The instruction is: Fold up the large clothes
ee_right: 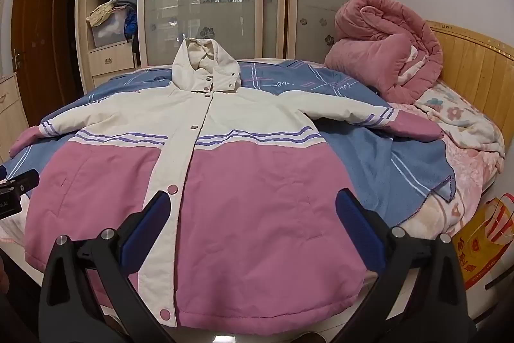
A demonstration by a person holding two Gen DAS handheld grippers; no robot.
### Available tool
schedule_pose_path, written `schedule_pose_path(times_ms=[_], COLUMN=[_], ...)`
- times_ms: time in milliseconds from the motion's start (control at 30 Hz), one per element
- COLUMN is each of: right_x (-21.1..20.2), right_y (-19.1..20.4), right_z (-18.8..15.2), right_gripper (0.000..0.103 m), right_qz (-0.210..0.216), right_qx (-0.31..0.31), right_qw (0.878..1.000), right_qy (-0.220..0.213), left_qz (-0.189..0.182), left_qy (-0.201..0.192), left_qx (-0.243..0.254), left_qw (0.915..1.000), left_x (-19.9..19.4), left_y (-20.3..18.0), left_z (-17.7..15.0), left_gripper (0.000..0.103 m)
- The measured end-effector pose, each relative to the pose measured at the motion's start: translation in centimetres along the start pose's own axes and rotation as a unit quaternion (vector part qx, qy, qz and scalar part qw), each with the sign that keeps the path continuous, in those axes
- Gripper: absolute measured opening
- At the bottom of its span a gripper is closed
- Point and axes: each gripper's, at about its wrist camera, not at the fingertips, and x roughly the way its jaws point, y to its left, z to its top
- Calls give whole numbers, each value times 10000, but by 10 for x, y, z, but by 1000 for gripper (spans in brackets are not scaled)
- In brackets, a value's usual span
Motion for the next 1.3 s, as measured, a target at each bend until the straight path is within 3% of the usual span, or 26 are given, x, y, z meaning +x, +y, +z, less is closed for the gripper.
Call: schedule_pose_path(times_ms=[200,1300], right_x=[-5,4], right_y=[1,-1], right_z=[-1,-4], right_gripper=[102,102], right_qz=[-9,-32], right_qx=[-6,-53], right_qw=[9999,10000], right_qy=[-155,33], left_qz=[-69,-81], left_qy=[58,118], left_qx=[-87,-20], left_qw=[9999,9999], left_x=[3,3], left_y=[0,-5], left_z=[-3,-3], left_gripper=[101,101])
